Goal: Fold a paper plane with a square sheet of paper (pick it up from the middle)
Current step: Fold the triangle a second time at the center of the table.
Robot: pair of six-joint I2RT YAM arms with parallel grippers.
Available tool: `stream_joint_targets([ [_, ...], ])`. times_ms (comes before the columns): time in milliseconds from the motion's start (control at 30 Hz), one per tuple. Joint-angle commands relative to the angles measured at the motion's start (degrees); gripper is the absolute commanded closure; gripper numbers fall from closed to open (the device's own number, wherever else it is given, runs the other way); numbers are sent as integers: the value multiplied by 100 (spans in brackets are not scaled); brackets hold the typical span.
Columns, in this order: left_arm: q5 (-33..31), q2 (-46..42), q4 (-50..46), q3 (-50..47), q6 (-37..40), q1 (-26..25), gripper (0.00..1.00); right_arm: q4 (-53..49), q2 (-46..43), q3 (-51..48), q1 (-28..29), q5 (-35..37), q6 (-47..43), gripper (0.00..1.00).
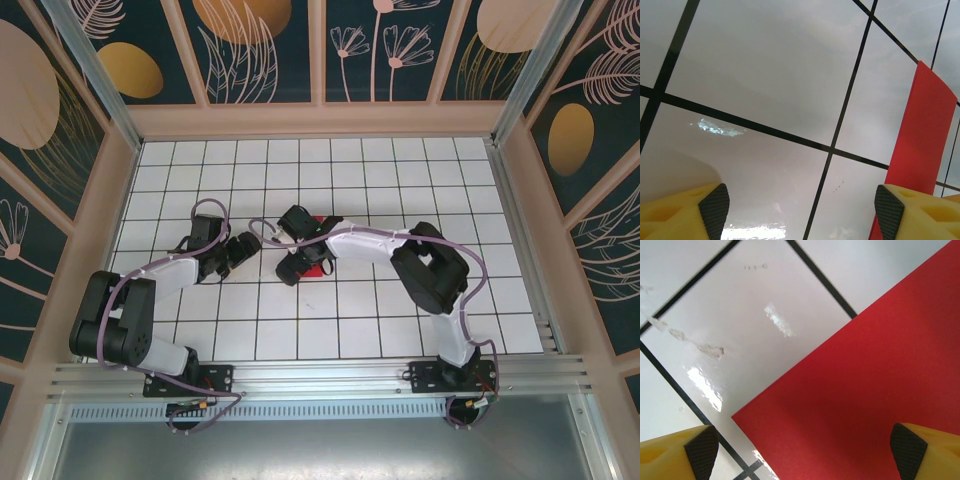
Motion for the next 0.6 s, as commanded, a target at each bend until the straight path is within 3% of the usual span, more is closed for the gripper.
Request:
stream_joint_targets([
  [0, -15, 32, 64, -4, 97, 57, 20, -295, 203, 75, 5, -108, -455, 8],
  [367, -15, 23, 20, -1, 124, 58, 20, -487, 589, 145, -171, -167, -569, 12],
  [567, 16, 13, 20, 5, 121, 58, 20, -475, 688, 147, -291, -284, -448, 27],
])
